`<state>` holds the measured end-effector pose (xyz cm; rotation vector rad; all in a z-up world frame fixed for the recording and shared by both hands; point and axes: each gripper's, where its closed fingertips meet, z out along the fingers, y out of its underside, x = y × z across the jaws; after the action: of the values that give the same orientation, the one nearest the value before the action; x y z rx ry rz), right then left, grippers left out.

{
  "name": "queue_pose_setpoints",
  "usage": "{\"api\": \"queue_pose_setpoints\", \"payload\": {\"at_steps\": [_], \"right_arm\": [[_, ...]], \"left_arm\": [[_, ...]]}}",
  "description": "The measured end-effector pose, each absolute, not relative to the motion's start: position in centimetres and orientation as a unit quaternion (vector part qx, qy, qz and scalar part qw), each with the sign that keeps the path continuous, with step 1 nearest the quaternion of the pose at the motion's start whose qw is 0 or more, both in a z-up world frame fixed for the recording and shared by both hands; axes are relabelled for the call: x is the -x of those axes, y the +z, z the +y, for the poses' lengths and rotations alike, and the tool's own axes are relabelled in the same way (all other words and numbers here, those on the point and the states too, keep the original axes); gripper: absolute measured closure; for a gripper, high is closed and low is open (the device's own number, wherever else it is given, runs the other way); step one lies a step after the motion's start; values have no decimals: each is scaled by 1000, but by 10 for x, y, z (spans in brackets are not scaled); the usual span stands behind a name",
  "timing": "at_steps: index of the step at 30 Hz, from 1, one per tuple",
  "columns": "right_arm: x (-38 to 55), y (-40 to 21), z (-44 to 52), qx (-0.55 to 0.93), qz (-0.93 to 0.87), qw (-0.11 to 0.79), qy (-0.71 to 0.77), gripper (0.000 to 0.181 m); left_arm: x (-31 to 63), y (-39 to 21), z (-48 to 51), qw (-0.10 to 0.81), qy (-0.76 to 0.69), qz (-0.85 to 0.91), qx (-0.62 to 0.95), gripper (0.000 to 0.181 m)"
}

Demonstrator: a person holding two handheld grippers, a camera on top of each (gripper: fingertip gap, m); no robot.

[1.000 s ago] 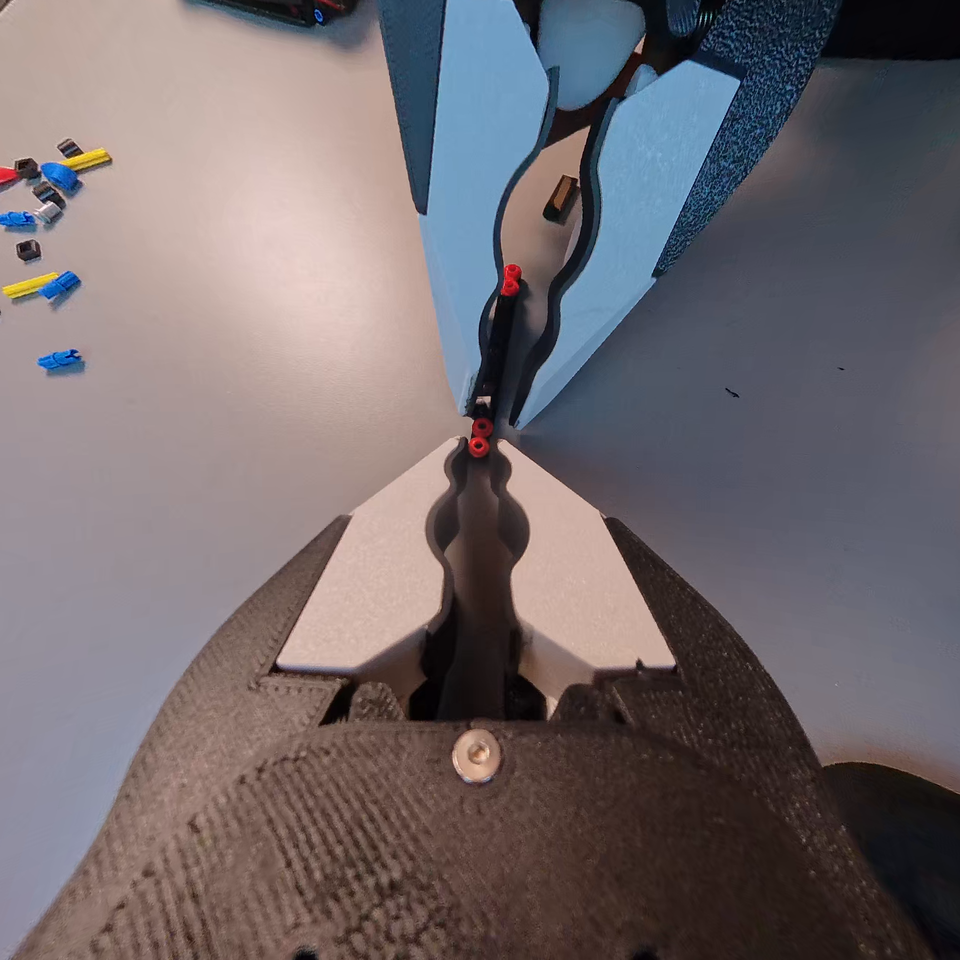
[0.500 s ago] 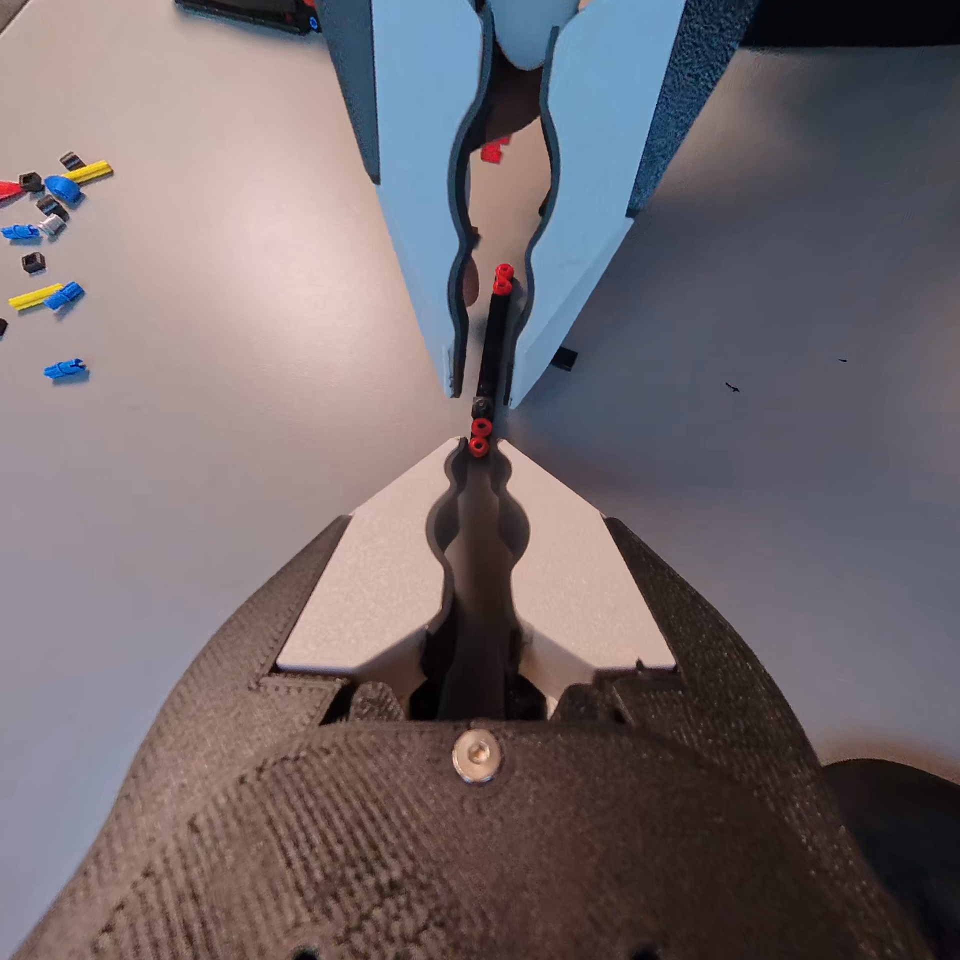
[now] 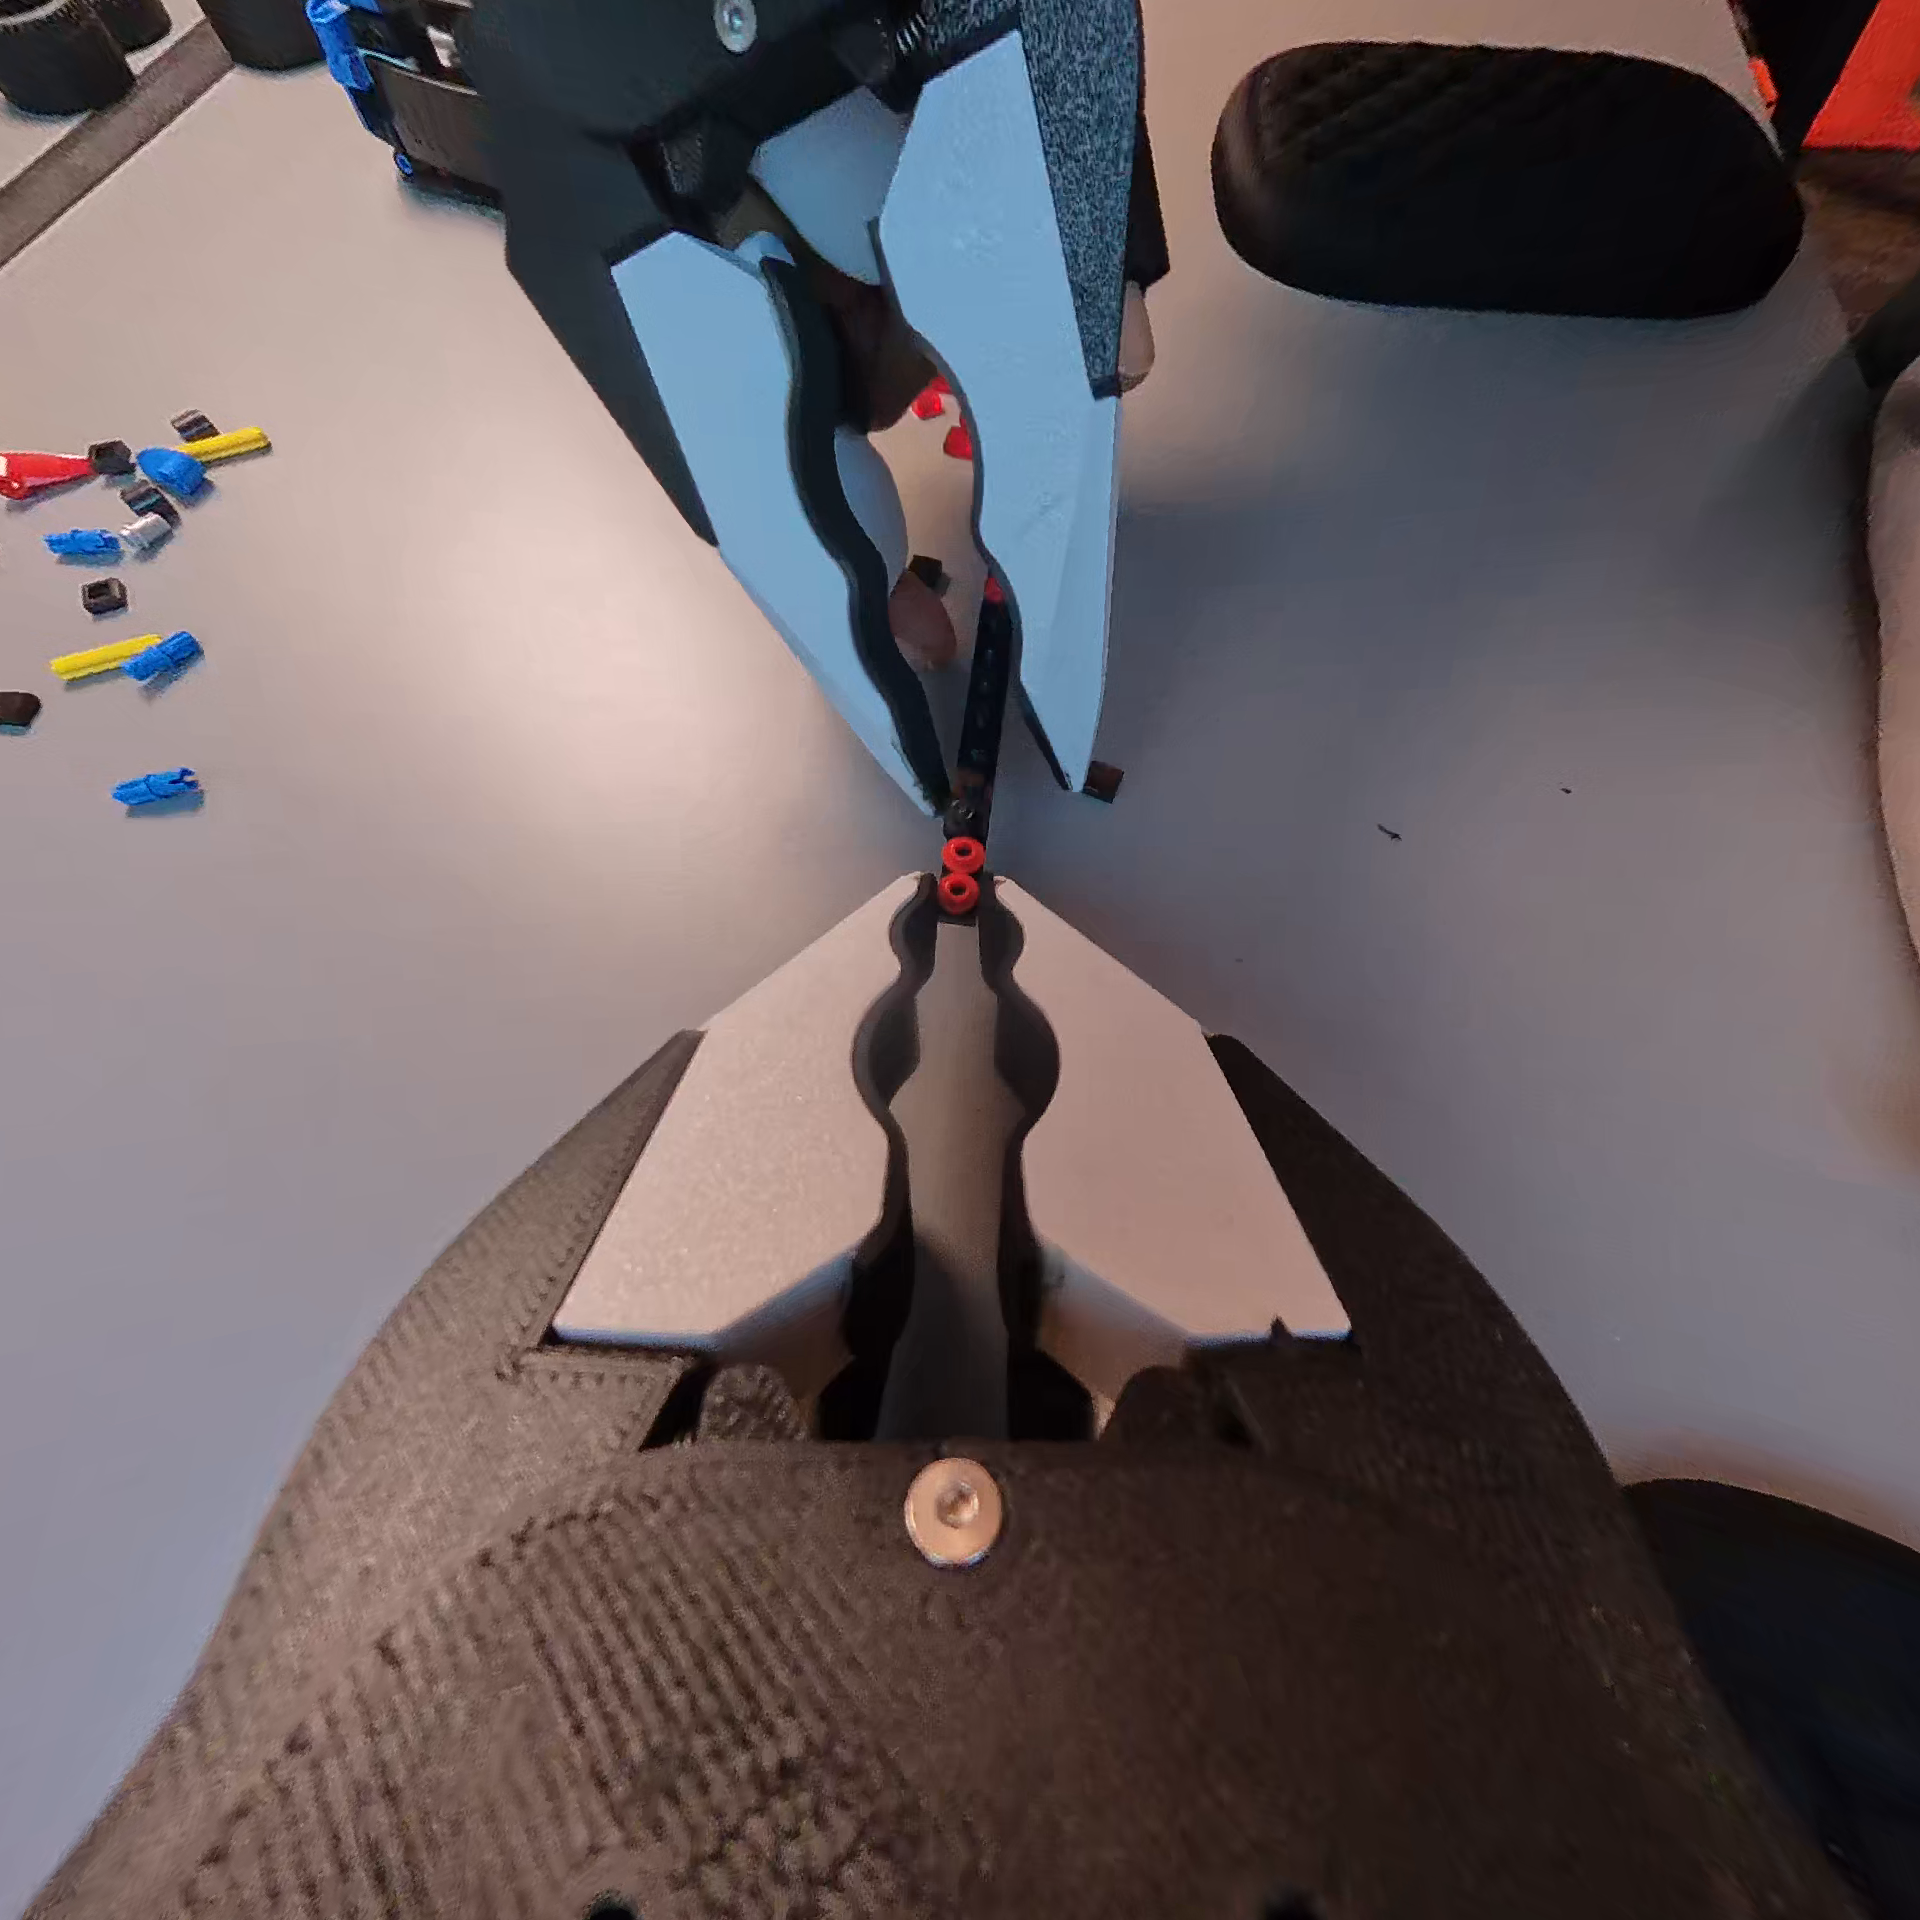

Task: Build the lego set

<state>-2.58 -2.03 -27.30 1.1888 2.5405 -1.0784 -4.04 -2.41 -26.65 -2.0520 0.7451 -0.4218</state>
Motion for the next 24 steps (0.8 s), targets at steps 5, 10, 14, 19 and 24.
{"api": "queue_pose_setpoints", "payload": {"at_steps": [5,10,14,19,24], "right_arm": [[17,-268,-21,-399,824,120,-383,157],[6,-265,-20,-424,786,169,-417,159],[-1,-260,-24,-446,745,198,-454,162],[-6,-257,-23,-476,708,181,-490,162],[1,-257,-10,-434,767,-48,-471,152]], "left_arm": [[42,-259,-25,458,-180,299,817,176],[37,-256,-28,458,-187,309,812,176],[33,-254,-31,457,-203,310,808,176],[29,-254,-32,452,-204,316,809,176],[31,-253,-31,447,-194,309,817,176]]}}
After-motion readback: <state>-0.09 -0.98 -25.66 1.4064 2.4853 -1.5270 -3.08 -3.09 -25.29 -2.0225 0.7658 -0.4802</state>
